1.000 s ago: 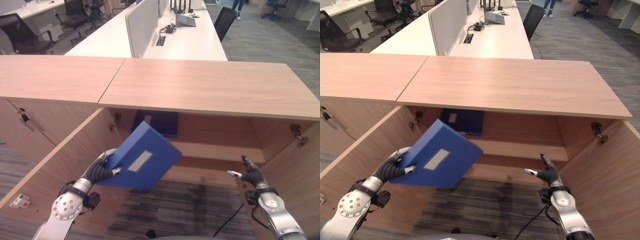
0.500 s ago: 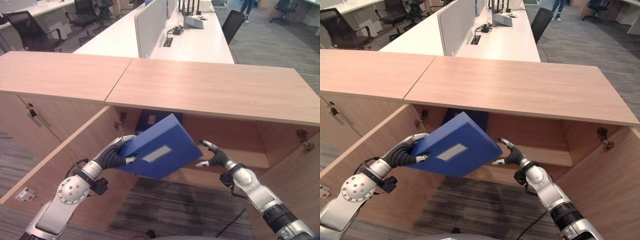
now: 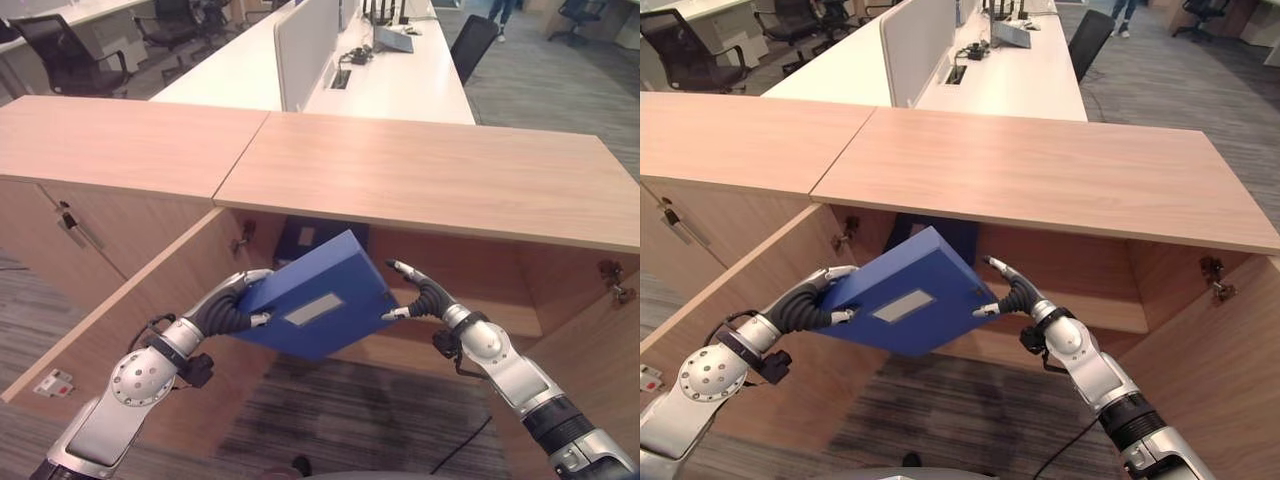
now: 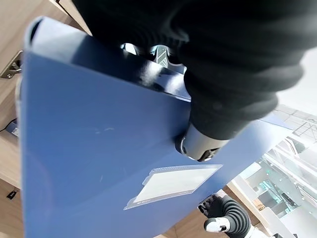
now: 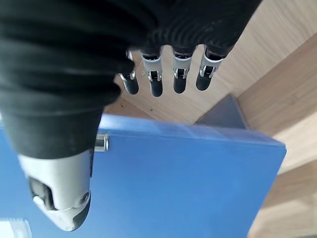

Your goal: Put the empty folder in the office cabinet

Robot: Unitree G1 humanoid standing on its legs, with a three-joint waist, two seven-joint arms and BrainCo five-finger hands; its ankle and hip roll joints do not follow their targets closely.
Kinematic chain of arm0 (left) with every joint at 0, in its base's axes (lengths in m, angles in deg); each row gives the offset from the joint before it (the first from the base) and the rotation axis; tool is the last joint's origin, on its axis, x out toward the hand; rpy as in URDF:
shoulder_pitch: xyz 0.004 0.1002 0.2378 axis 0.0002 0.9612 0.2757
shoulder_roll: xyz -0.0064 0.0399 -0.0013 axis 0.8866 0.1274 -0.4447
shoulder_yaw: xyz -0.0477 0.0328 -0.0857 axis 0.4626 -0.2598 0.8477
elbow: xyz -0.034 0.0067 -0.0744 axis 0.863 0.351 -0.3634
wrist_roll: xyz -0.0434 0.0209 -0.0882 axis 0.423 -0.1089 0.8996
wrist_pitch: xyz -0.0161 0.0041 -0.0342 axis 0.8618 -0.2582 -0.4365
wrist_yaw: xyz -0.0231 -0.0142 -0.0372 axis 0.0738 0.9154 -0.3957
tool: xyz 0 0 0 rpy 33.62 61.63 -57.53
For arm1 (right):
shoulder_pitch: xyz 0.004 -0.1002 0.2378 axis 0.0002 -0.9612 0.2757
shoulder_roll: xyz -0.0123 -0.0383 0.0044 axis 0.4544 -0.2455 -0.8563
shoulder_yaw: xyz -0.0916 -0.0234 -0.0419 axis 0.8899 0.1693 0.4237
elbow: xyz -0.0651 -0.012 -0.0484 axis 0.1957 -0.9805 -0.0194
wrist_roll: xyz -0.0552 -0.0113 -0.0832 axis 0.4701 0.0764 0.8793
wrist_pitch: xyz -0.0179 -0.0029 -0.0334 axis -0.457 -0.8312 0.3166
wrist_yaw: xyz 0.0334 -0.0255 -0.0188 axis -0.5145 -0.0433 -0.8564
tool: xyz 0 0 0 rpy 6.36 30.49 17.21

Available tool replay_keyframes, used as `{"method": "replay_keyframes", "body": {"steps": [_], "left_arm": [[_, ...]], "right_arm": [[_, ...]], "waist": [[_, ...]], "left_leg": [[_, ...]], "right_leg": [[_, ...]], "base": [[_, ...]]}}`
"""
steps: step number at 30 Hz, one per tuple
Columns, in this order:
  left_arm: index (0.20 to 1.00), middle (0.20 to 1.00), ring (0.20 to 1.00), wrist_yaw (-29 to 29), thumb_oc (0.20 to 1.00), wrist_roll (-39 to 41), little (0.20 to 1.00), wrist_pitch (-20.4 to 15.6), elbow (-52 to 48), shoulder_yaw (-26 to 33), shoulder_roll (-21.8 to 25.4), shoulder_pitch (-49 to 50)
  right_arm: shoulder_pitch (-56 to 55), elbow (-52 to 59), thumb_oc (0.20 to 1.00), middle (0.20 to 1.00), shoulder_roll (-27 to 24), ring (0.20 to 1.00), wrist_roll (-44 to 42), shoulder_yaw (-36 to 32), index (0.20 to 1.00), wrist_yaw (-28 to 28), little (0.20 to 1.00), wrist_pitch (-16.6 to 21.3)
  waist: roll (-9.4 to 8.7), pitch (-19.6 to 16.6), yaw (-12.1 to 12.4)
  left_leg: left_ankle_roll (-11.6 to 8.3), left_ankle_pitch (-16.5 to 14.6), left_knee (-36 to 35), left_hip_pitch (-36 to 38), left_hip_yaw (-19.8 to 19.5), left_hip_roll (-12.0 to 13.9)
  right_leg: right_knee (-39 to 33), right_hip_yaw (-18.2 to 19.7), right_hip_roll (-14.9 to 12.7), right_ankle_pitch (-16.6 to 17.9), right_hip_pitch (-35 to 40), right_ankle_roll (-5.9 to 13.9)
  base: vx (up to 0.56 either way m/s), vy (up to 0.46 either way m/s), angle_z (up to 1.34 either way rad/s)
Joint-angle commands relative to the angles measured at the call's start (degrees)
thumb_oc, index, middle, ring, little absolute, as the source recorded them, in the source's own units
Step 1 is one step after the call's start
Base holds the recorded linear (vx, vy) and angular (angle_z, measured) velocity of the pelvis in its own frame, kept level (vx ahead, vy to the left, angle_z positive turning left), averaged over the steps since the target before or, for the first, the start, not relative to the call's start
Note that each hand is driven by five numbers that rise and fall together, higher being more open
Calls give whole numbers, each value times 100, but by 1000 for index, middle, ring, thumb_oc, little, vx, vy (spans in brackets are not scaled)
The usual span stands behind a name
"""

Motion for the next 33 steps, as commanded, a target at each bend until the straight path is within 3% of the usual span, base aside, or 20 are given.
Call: {"method": "replay_keyframes", "body": {"steps": [1,19,20,21,22,27,30,31,33], "left_arm": [[200,200,200,-208,200,243,200,-533,-482,-180,168,-699],[200,200,200,-166,200,964,200,-824,-1233,-861,511,-1874],[200,200,200,-172,200,1052,200,-846,-1262,-947,549,-1990],[200,200,200,-173,200,1055,200,-848,-1256,-953,553,-2001],[200,200,200,-156,200,1155,200,-850,-1270,-1039,559,-2149],[200,200,200,-165,200,1232,200,-851,-1270,-1183,489,-2393],[200,200,200,-186,200,1261,200,-826,-1182,-1227,295,-2464],[200,200,200,-144,200,1275,200,-788,-1116,-1263,167,-2435],[200,200,200,-127,200,1264,200,-770,-1072,-1284,109,-2411]], "right_arm": [[608,316,1000,1000,-38,1000,-244,338,1000,-116,1000,350],[1218,-394,1000,1000,418,1000,-487,1557,1000,-621,1000,343],[1271,-559,918,918,527,918,-529,1655,918,-628,918,337],[1278,-574,351,351,536,351,-530,1655,351,-626,351,344],[1335,-744,200,200,631,200,-626,1785,200,-710,200,314],[1384,-912,200,200,825,200,-917,1943,200,-835,200,271],[951,-1101,200,200,1161,200,-2001,1719,200,-887,200,126],[653,-1136,200,200,1401,200,-2737,1660,200,-1000,200,-9],[511,-1169,200,200,1496,200,-3085,1654,200,-1066,200,-62]], "waist": [[-213,-220,-37],[-242,-266,-18],[-244,-266,-10],[-247,-264,-9],[-251,-278,1],[-263,-282,17],[-265,-273,13],[-261,-255,3],[-265,-249,1]], "left_leg": [[-66,-616,18,204,-263,3],[-85,-611,18,183,-302,-6],[-87,-612,18,181,-306,-6],[-87,-612,18,181,-306,-6],[-92,-611,18,179,-315,-6],[-101,-608,18,175,-325,-10],[-99,-602,18,177,-327,-14],[-101,-593,18,174,-315,-14],[-104,-589,18,172,-310,-15]], "right_leg": [[40,-96,-241,-124,3,338],[40,-116,-254,-109,14,346],[40,-117,-256,-104,17,346],[40,-117,-256,-104,17,346],[40,-127,-258,-102,26,346],[40,-145,-260,-100,35,346],[40,-154,-264,-92,39,344],[40,-161,-265,-84,31,341],[40,-164,-267,-80,28,341]], "base": [[0,0,0],[0,0,0],[0,0,0],[0,0,0],[0,0,0],[0,0,0],[0,0,0],[0,0,0],[0,0,0]]}}
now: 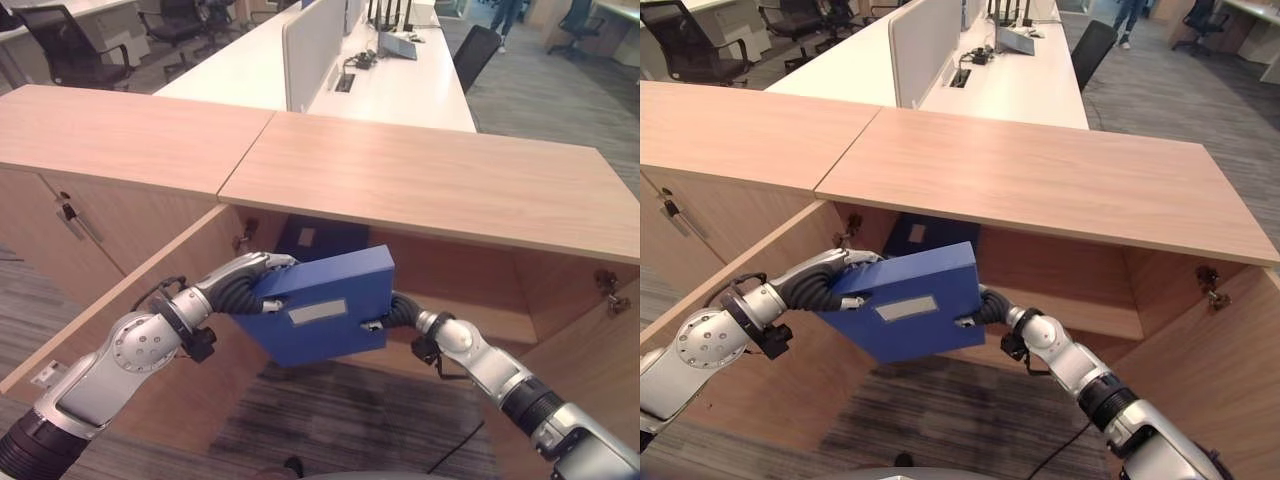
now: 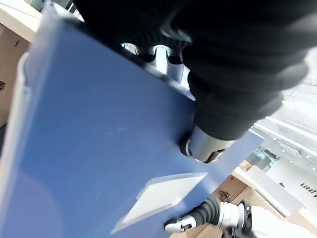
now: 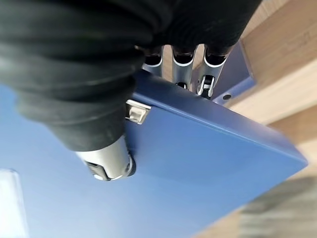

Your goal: Put the empty folder in the office cabinet

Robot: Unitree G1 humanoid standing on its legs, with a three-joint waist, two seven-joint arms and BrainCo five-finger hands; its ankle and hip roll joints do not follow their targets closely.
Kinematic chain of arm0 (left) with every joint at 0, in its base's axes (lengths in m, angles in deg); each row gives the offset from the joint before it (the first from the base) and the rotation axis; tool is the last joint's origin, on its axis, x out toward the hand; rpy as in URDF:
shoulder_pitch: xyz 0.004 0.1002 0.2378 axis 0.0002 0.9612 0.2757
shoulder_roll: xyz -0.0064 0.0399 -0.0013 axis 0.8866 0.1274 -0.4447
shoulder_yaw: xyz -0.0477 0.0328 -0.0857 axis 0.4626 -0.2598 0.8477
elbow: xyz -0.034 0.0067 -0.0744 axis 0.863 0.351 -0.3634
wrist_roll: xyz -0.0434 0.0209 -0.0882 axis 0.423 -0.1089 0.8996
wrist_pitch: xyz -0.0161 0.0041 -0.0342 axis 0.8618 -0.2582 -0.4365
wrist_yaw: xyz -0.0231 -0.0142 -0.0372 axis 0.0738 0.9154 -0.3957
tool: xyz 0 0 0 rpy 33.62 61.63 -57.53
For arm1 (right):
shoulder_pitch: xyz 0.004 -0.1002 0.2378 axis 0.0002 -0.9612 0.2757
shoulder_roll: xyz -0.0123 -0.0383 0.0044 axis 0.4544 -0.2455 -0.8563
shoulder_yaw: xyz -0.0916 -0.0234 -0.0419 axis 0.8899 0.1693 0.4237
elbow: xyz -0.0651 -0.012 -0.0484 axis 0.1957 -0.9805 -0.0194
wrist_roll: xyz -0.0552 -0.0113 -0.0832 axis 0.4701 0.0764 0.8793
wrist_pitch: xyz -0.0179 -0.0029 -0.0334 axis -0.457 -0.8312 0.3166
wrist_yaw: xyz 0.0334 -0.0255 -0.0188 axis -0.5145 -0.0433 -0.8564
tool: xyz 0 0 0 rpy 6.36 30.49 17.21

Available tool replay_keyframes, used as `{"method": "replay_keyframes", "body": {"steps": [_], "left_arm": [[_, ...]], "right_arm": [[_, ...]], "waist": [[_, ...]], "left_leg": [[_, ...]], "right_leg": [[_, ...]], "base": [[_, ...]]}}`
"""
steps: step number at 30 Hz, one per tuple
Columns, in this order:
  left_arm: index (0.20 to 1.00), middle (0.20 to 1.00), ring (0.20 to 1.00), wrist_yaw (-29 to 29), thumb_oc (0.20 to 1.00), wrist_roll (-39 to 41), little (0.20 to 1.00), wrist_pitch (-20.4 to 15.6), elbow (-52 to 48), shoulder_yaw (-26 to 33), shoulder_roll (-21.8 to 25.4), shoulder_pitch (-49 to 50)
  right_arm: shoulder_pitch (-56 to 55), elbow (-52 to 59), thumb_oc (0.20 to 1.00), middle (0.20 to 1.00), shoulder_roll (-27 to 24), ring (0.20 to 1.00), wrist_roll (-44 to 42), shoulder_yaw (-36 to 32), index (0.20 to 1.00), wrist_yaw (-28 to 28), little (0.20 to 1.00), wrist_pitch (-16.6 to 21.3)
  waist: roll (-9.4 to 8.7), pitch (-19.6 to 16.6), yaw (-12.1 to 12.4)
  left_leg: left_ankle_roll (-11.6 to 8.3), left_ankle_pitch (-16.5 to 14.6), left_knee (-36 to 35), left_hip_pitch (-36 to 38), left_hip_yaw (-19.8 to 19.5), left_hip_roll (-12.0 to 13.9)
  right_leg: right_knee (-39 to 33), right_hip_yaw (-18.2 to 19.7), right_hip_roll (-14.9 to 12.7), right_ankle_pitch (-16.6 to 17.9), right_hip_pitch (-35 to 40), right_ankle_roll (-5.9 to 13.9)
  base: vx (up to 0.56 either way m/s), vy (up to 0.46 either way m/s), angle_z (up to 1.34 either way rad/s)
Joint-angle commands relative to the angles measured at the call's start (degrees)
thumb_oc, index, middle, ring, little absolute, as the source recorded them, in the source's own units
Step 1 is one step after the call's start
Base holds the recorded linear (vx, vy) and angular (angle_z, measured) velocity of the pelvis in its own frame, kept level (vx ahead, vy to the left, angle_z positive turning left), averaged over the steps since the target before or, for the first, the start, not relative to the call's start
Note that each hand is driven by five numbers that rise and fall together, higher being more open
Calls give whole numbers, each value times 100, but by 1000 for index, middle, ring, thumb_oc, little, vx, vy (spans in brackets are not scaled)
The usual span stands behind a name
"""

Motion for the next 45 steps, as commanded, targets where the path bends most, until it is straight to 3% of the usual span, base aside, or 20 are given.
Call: {"method": "replay_keyframes", "body": {"steps": [1,3,10,11,15,20,22,27,30,32,33,34,35,37,39,43,45], "left_arm": [[200,200,200,-240,200,1208,200,-915,-834,-509,-1029,-1230],[200,200,200,-184,200,1220,200,-854,-709,-552,-1181,-1153],[206,206,206,90,206,1704,206,-493,-235,-681,-1658,-711],[1000,1000,1000,450,1000,2561,1000,-171,126,-806,-1831,-332],[1000,1000,1000,443,1000,3235,1000,283,872,-751,-2081,265],[1000,1000,1000,-128,1000,4379,1000,949,1924,-470,-2654,1412],[1000,1000,1000,-642,1000,4755,1000,1192,2523,-346,-2903,1881],[1000,1000,1000,-1235,1000,4775,1000,1396,3398,-23,-3353,2217],[1000,1000,1000,-1331,1000,4918,1000,1357,3392,104,-3383,2258],[1000,1000,1000,-1391,1000,5018,1000,1315,3319,159,-3354,2179],[1000,1000,1000,-1446,1000,5024,1000,1302,3312,136,-3359,2107],[1000,1000,1000,-1465,1000,4969,1000,1332,3353,148,-3393,2132],[1000,1000,1000,-1443,1000,4941,1000,1345,3353,159,-3389,2164],[1000,1000,1000,-1390,1000,4881,1000,1383,3384,99,-3373,2223],[1000,1000,1000,-1318,1000,4844,1000,1482,3502,-115,-3337,2216],[1000,1000,1000,-1230,1000,4853,1000,1535,3335,-410,-3082,2335],[1000,1000,1000,-1214,1000,4913,1000,1534,3269,-494,-2955,2418]], "right_arm": [[-111,-62,200,200,1193,200,-2002,597,200,-569,200,-111],[-402,-206,200,200,1468,200,-2842,616,200,-650,200,-268],[-941,-594,200,200,2024,200,-4092,536,200,-655,200,-472],[-1250,-686,200,200,1976,200,-4196,367,200,-664,200,-548],[-1685,-1341,200,200,2044,200,-4321,-260,200,-255,200,-822],[-2056,-2025,200,200,2266,200,-4765,-1495,200,418,200,-939],[-2257,-1893,200,200,2297,200,-5100,-1980,200,770,200,-910],[-2264,-1487,200,200,2351,200,-5523,-2624,200,1317,200,-491],[-2161,-1416,200,200,2310,200,-5491,-2716,200,1370,200,-363],[-2026,-1315,200,200,2225,200,-5485,-2831,200,1394,200,-234],[-1915,-1276,200,200,2179,200,-5562,-2887,200,1432,200,-171],[-1895,-1180,200,200,2176,200,-5629,-2960,200,1481,200,-138],[-1886,-1176,200,200,2169,200,-5623,-2973,200,1473,200,-140],[-1867,-1175,200,200,2155,200,-5606,-2955,200,1453,200,-171],[-1921,-1138,200,200,2200,200,-5664,-2949,200,1422,200,-281],[-2099,-1198,200,200,2251,200,-5582,-2847,200,1390,200,-415],[-2113,-1213,200,200,2287,200,-5510,-2839,200,1348,200,-452]], "waist": [[-79,-198,-9],[-82,-183,-6],[-74,-136,-20],[-50,-141,-61],[-29,-131,-133],[48,-91,-226],[94,-79,-311],[127,-71,-418],[134,-16,-433],[33,325,-382],[31,470,-335],[30,416,-263],[53,401,-242],[175,364,-177],[330,220,-212],[433,-14,-285],[493,4,-282]], "left_leg": [[-84,-605,15,119,-249,-12],[-87,-598,15,115,-243,-16],[-95,-581,15,94,-242,-24],[-96,-587,15,94,-228,-22],[-88,-603,15,104,-218,-22],[-64,-600,15,104,-248,-33],[-60,-581,15,70,-283,-25],[-133,-547,15,-30,-305,98],[-161,-441,114,-58,-220,257],[-249,-594,1568,-958,-105,310],[-202,-348,2440,-1655,-137,318],[-137,-443,2388,-2094,67,264],[-92,-208,2095,-2206,134,240],[-129,47,1579,-2207,64,149],[-113,108,979,-1929,-80,53],[97,-4,401,-1465,97,-123],[275,-197,210,-1158,298,-225]], "right_leg": [[39,-85,-265,-75,-48,342],[39,-82,-262,-69,-52,336],[39,-82,-262,-51,-64,322],[39,-77,-264,-44,-78,321],[39,-58,-265,-35,-86,321],[39,-49,-244,-25,-99,323],[39,-53,-215,-37,-124,315],[39,-27,-91,-72,-210,229],[231,120,2,-231,-293,125],[496,152,-32,-365,-438,-42],[529,78,-12,-415,-521,-168],[440,87,-9,-576,-431,-127],[424,79,-13,-487,-491,-121],[392,168,29,-516,-458,-78],[346,289,10,-589,-365,35],[382,416,-266,-588,-395,294],[1011,463,-513,-619,-620,507]], "base": [[0,0,0],[0,0,0],[0,0,0],[0,0,0],[0,0,0],[19,-1,-6],[27,-36,6],[20,-89,3],[10,-109,-2],[-204,-170,-3],[-14,-135,9],[64,-47,13],[179,77,4],[120,154,-32],[317,283,-55],[262,287,-58],[183,347,-76]]}}
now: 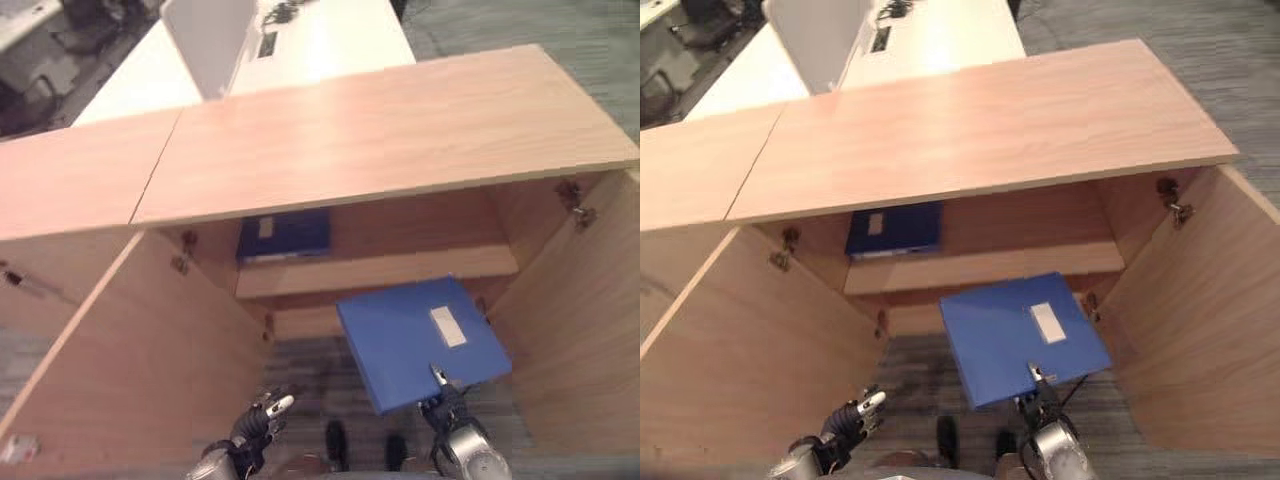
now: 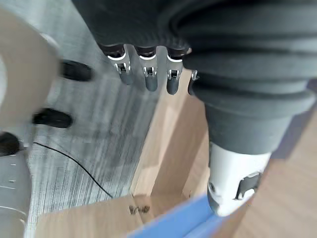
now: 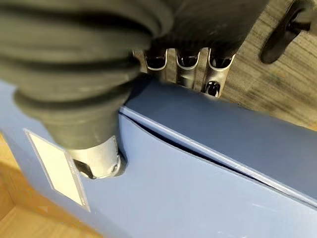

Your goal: Put the empty folder in the office cabinet

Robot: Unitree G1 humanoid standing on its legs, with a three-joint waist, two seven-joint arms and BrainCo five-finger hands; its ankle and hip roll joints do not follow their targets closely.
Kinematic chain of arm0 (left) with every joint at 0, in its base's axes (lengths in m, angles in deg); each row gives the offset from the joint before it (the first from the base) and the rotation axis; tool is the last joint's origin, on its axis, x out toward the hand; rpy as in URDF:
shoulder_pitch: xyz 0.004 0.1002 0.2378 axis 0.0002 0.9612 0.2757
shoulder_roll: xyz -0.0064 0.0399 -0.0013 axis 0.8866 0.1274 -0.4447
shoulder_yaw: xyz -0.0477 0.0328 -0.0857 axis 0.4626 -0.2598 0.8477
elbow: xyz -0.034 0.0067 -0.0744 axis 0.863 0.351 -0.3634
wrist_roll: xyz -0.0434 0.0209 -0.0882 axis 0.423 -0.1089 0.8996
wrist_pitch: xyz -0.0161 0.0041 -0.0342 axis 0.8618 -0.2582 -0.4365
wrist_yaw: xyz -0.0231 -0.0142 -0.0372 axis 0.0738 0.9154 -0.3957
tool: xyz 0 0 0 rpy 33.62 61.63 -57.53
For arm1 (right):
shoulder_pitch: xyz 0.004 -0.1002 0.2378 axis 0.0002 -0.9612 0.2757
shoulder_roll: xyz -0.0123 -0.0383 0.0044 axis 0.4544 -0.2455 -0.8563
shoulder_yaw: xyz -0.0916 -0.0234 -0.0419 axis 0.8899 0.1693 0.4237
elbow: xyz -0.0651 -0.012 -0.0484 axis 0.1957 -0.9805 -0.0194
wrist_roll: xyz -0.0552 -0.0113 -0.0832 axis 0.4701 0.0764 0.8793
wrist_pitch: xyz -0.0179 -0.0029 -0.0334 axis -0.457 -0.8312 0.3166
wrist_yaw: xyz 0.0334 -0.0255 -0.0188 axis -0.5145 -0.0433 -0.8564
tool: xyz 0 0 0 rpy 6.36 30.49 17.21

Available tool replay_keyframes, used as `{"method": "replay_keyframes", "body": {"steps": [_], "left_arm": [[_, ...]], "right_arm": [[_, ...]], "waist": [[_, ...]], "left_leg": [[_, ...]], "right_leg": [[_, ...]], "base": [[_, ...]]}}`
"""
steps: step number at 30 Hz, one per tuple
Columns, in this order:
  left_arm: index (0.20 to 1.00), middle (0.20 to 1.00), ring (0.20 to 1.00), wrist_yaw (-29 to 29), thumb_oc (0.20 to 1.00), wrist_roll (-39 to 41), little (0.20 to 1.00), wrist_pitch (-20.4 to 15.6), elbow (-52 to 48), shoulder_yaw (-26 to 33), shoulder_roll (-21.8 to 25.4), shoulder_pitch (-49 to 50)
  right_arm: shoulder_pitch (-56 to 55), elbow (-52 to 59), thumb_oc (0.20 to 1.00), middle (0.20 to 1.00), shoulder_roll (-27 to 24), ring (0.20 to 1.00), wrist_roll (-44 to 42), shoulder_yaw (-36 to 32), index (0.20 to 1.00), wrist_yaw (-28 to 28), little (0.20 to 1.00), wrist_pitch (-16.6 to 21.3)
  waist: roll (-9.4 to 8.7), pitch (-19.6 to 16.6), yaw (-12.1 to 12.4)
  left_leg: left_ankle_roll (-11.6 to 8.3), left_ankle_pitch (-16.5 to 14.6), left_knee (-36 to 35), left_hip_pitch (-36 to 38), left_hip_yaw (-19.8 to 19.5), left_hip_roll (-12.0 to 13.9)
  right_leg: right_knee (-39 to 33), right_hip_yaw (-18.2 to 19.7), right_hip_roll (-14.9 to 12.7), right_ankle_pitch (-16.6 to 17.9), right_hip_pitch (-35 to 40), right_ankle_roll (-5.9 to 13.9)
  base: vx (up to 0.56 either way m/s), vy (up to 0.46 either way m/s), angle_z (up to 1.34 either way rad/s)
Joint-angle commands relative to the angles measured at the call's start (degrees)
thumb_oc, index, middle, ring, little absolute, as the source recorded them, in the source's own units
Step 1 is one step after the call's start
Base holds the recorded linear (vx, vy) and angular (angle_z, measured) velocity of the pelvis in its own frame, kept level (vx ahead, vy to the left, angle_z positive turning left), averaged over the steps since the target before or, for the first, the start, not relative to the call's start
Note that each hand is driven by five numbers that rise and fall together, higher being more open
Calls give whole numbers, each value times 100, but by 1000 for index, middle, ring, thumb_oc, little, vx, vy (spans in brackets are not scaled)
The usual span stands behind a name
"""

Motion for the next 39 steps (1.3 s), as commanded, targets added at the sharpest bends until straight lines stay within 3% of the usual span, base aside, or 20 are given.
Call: {"method": "replay_keyframes", "body": {"steps": [1,2,3,5,6,10,11,14,22,26,28,29,33,35,39], "left_arm": [[1000,1000,1000,24,1000,108,1000,-99,-162,69,455,461],[1000,1000,1000,9,1000,137,1000,-89,-177,60,486,492],[1000,1000,1000,65,1000,207,1000,-110,-116,66,583,622],[1000,1000,1000,156,1000,254,1000,-70,-85,90,637,778],[1000,1000,1000,288,1000,221,1000,-59,12,64,744,870],[1000,1000,1000,495,1000,123,1000,-125,177,-121,829,832],[1000,1000,1000,605,1000,-21,1000,-140,307,-41,786,848],[1000,1000,1000,755,1000,-272,1000,-132,451,-2,745,903],[1000,1000,1000,811,1000,-557,1000,-160,812,-194,508,705],[1000,1000,1000,687,1000,-465,1000,-288,663,-521,658,248],[1000,1000,1000,669,1000,-436,1000,-324,514,-555,712,204],[1000,1000,1000,647,1000,-428,1000,-330,468,-614,736,182],[1000,1000,1000,588,1000,-379,1000,-329,298,-645,814,169],[1000,1000,1000,488,1000,-381,1000,-382,107,-564,928,188],[1000,1000,1000,440,1000,-226,1000,-387,-74,-514,988,255]], "right_arm": [[334,425,200,200,376,200,0,126,200,-359,200,-17],[368,468,200,200,392,200,-19,166,200,-359,200,-23],[435,806,200,200,335,200,72,401,200,-508,200,-24],[402,1090,200,200,329,200,40,538,200,-729,200,-113],[332,1438,200,200,198,200,38,758,200,-953,200,-151],[308,2198,200,200,-181,200,22,987,200,-1222,200,7],[227,2383,200,200,-262,200,-101,980,200,-1327,200,42],[80,2484,200,200,-484,200,-85,1122,200,-1520,200,-6],[116,2584,200,200,-688,200,-189,1168,200,-1555,200,144],[1058,2835,200,200,-870,200,-99,1215,200,-1280,200,543],[1442,2898,200,200,-926,200,-134,1019,200,-1146,200,728],[1757,2899,200,200,-928,200,-197,810,200,-986,200,936],[2059,3045,200,200,-947,200,-261,516,200,-762,200,1205],[2233,3256,200,200,-1038,200,-271,268,200,-652,200,1400],[2353,3414,200,200,-1167,200,-204,61,200,-579,200,1575]], "waist": [[-425,-120,190],[-405,-99,204],[-357,-21,252],[-340,-25,292],[-350,15,277],[-491,239,156],[-591,219,137],[-696,139,146],[-727,298,158],[-710,867,214],[-615,877,252],[-538,827,271],[-444,794,329],[-396,747,387],[-386,712,435]], "left_leg": [[51,-304,166,-427,318,-65],[77,-321,142,-404,387,-46],[66,-490,85,-245,553,8],[35,-519,43,-189,763,69],[-25,-575,41,-111,793,145],[-91,-609,61,-33,616,142],[-123,-649,51,16,564,116],[-249,-608,28,-115,481,218],[-348,-522,73,-366,297,446],[-268,-954,1850,-1861,1,528],[-199,-1198,2587,-2510,-166,480],[-125,-1439,3215,-3007,-272,459],[-29,-1786,4196,-3769,-406,396],[-20,-2081,5033,-4473,-508,372],[-36,-2317,5742,-5100,-569,394]], "right_leg": [[1010,-454,-990,-301,119,765],[1273,-518,-1072,-215,-41,789],[1667,-1006,-1393,-102,-254,882],[1536,-1550,-1638,46,-302,882],[1154,-1740,-1621,101,-401,890],[324,-1534,-1373,430,-729,963],[-23,-1588,-1337,658,-660,1022],[-413,-1716,-1200,778,-581,965],[-64,-1817,-1137,557,-805,836],[1462,-1865,-1522,19,-1801,550],[2157,-1859,-1680,-309,-2250,440],[2822,-1833,-1807,-661,-2659,322],[3888,-1735,-2006,-1227,-3358,114],[4737,-1523,-2200,-1747,-3966,-145],[5482,-1333,-2368,-2174,-4545,-347]], "base": [[80,257,-81],[119,285,-86],[93,165,-111],[115,80,-111],[124,-41,-57],[130,-100,4],[209,-149,71],[107,-148,63],[0,-95,13],[-230,-85,30],[-102,-41,50],[-50,-11,45],[-25,-12,33],[-28,-57,28],[-17,-42,21]]}}
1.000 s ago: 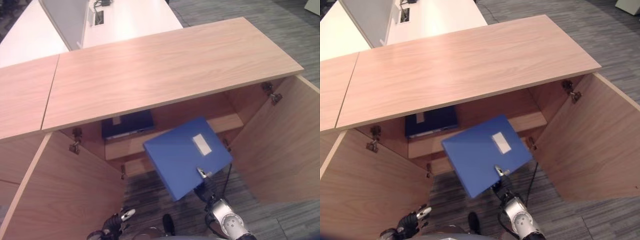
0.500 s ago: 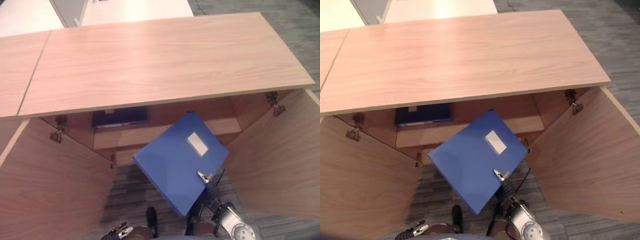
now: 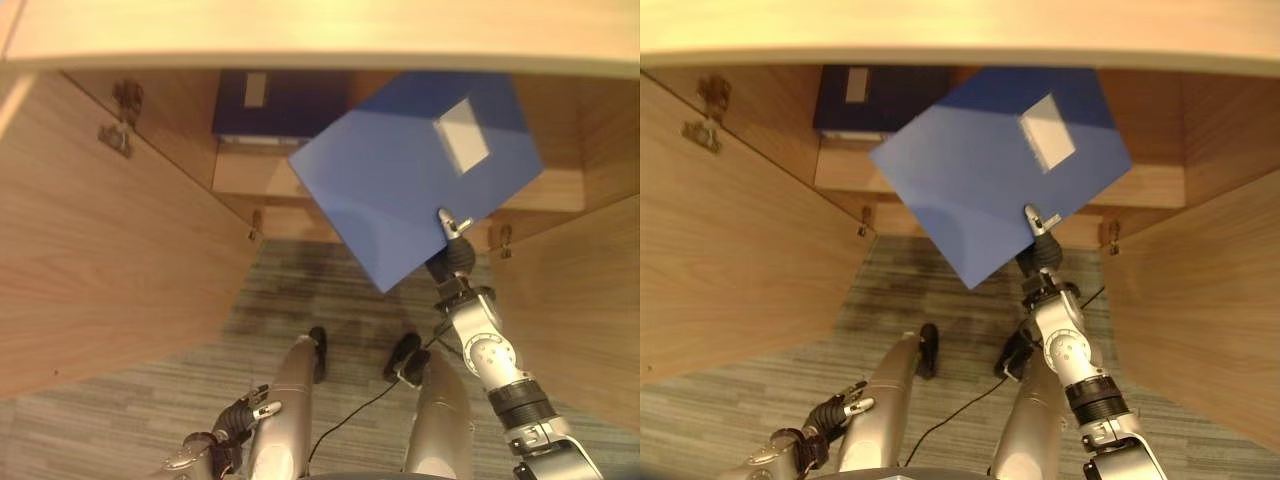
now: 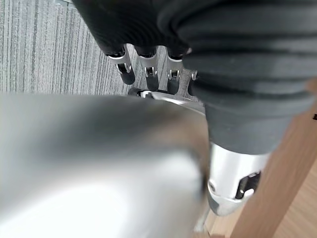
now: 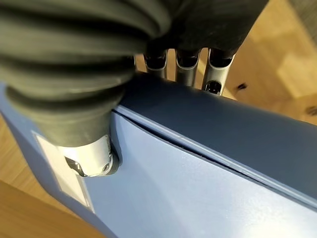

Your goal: Put the empty folder in the office cabinet

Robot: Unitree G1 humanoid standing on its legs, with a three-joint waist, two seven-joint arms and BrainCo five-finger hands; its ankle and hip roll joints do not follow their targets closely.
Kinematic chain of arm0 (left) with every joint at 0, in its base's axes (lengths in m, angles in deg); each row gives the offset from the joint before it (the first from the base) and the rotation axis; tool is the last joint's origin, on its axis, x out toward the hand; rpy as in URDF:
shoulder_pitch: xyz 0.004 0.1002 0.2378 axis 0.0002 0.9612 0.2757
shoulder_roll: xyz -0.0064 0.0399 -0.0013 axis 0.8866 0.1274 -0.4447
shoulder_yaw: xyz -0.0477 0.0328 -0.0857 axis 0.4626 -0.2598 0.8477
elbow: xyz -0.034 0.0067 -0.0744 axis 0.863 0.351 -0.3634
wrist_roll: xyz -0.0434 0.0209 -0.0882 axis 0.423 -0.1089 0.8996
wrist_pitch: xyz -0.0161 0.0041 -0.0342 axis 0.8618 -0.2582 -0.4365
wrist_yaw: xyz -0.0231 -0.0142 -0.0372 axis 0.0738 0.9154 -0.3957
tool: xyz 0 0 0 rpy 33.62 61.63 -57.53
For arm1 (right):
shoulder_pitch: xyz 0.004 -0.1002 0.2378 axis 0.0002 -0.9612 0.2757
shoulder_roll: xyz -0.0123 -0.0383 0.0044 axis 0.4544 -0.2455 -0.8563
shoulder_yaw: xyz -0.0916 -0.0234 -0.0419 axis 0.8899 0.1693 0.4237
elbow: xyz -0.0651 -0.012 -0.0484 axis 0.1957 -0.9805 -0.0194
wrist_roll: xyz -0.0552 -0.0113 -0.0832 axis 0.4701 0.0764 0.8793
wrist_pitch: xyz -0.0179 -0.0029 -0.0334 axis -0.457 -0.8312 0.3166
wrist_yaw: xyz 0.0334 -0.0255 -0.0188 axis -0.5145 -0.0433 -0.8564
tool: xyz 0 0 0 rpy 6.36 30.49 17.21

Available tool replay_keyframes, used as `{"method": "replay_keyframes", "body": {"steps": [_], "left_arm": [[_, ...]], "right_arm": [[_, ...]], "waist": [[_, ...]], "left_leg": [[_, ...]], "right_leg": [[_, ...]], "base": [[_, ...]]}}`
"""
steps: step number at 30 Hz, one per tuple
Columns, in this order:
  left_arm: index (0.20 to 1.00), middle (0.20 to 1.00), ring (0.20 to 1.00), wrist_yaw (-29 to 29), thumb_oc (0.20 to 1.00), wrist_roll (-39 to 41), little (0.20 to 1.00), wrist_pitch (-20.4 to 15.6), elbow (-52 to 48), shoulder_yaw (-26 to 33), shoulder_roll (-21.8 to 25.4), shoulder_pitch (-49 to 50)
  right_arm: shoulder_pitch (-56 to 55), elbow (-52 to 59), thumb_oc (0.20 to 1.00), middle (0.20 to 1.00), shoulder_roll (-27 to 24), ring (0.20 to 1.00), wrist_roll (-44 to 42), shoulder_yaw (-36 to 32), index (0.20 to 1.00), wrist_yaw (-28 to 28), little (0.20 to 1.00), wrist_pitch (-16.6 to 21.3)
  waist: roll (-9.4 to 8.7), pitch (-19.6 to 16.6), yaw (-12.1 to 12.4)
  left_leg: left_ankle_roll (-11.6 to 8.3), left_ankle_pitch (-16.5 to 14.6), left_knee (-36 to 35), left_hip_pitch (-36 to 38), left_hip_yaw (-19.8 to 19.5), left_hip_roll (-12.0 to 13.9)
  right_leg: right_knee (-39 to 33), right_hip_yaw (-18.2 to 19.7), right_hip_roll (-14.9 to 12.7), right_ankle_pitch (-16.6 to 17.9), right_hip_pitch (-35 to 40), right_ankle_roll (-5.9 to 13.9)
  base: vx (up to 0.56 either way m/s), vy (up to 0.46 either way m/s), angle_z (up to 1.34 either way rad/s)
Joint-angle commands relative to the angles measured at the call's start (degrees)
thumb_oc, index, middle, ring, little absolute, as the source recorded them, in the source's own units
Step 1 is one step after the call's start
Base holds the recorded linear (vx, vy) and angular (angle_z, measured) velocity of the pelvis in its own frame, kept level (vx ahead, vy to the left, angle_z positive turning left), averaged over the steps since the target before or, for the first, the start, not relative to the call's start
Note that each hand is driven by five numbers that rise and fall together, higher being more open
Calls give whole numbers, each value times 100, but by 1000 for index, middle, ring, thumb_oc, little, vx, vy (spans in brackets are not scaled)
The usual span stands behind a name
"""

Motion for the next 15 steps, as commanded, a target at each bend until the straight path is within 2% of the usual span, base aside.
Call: {"method": "replay_keyframes", "body": {"steps": [1,5,6,9,10,11,15], "left_arm": [[1000,1000,1000,-39,1000,332,1000,-70,-476,-100,85,585],[1000,1000,1000,-210,1000,406,1000,-58,-538,-54,93,629],[1000,1000,1000,-369,1000,450,1000,-24,-505,-40,12,657],[1000,1000,1000,-536,1000,446,1000,5,-443,-62,-2,622],[1000,1000,1000,-678,1000,480,1000,25,-453,-84,68,627],[1000,1000,1000,-684,1000,484,1000,25,-456,-81,65,611],[1000,1000,1000,-930,1000,472,1000,-29,-533,-88,356,465]], "right_arm": [[-9,700,200,200,-234,200,-152,-223,200,-28,200,576],[99,661,200,200,-255,200,27,-365,200,245,200,638],[229,626,200,200,-156,200,91,-495,200,522,200,687],[523,503,200,200,-34,200,73,-557,200,887,200,835],[1124,259,200,200,-117,200,23,-622,200,1213,200,933],[1165,229,200,200,-125,200,18,-622,200,1214,200,935],[2917,-1046,200,200,-633,200,-218,-719,200,1744,200,1155]], "waist": [[122,-281,-37],[137,-336,-17],[118,-379,17],[105,-426,75],[112,-476,155],[114,-460,153],[158,-507,343]], "left_leg": [[119,-117,81,-225,64,169],[196,-238,467,-695,-17,125],[234,-297,580,-819,-11,100],[248,-291,552,-843,-36,71],[251,-299,517,-839,-57,33],[251,-298,515,-839,-57,32],[233,-273,437,-801,-79,-33]], "right_leg": [[379,453,5,-727,94,-81],[915,632,-109,-956,-425,-202],[1061,687,-160,-965,-578,-219],[1077,707,-169,-983,-615,-222],[1071,718,-188,-986,-603,-221],[1070,717,-188,-985,-604,-221],[1009,720,-197,-958,-533,-182]], "base": [[-11,-43,10],[-21,-6,9],[0,0,0],[-5,4,2],[-7,15,5],[0,0,0],[0,0,0]]}}
